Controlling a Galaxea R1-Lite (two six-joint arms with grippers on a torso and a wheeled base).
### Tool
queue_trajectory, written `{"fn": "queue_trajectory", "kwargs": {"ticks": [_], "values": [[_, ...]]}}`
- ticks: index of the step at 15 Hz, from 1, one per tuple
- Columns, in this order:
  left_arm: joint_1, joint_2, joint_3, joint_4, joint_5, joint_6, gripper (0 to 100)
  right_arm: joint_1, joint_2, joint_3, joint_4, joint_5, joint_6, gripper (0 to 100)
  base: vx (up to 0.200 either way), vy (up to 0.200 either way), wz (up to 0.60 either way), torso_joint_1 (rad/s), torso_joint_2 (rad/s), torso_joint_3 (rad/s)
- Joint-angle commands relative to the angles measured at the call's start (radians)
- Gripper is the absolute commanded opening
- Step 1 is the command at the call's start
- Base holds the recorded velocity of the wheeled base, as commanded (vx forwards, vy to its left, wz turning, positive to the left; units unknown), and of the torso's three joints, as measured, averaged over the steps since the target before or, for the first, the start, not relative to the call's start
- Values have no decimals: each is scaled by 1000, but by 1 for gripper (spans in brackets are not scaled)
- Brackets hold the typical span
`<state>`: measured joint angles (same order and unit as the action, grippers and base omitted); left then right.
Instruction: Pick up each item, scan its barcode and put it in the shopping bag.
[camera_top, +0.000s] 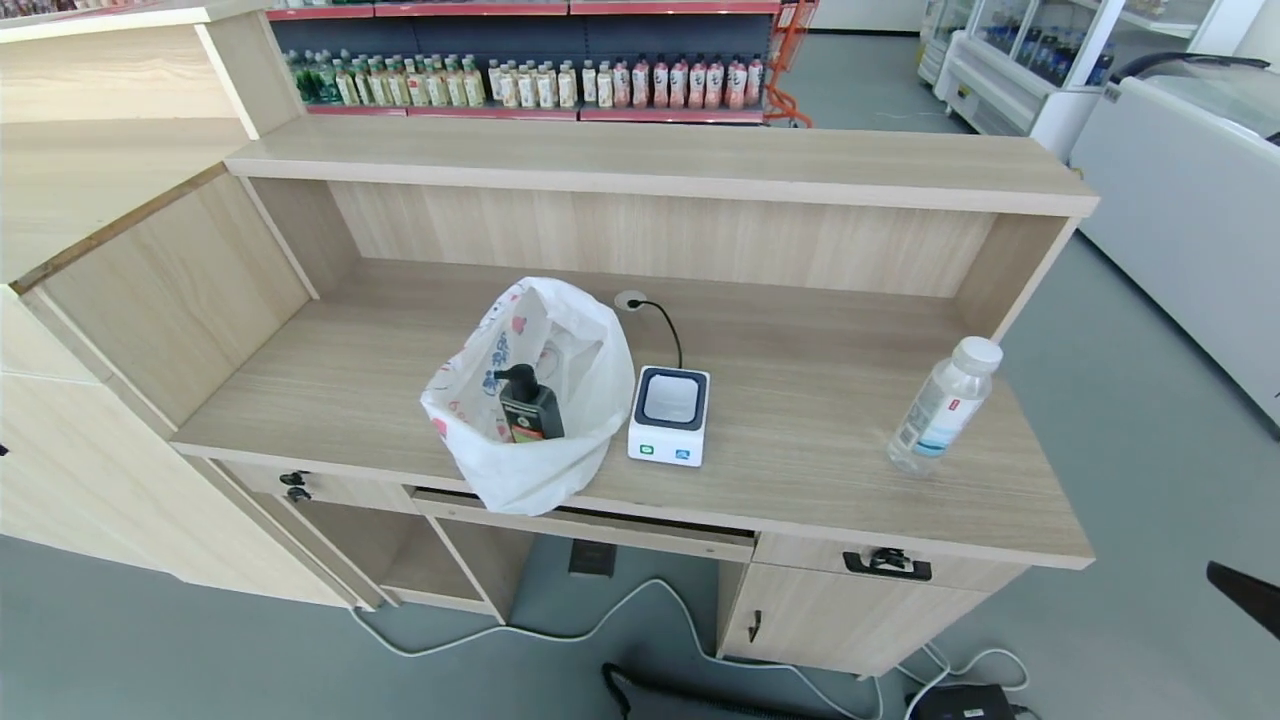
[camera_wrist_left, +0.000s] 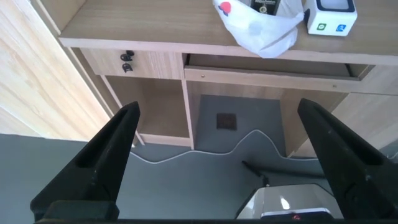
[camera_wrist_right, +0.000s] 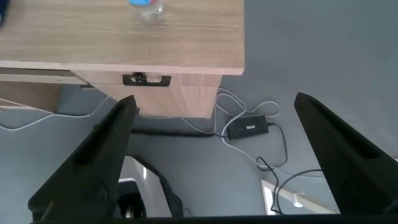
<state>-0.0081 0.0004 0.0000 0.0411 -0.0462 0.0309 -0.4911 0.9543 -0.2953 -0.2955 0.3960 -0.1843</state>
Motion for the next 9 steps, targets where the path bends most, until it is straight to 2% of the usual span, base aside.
{"fn": "queue_trajectory", "kwargs": {"ticks": [1, 3, 5, 9], "values": [[-1, 1, 0, 0, 0, 0, 100, 42, 63, -47, -17, 30, 26, 100, 0, 0, 0, 0, 0, 0], [-1, 3, 0, 0, -1, 0, 100, 48, 127, -48, -137, 32, 42, 100, 0, 0, 0, 0, 0, 0], [-1, 1, 0, 0, -1, 3, 100, 42, 158, -50, -185, 32, 43, 100, 0, -200, 0, 7, 2, 0], [-1, 1, 0, 0, -1, 1, 100, 2, 185, -44, -186, 34, 40, 100, 0, -200, 0, 5, 4, 2]]}}
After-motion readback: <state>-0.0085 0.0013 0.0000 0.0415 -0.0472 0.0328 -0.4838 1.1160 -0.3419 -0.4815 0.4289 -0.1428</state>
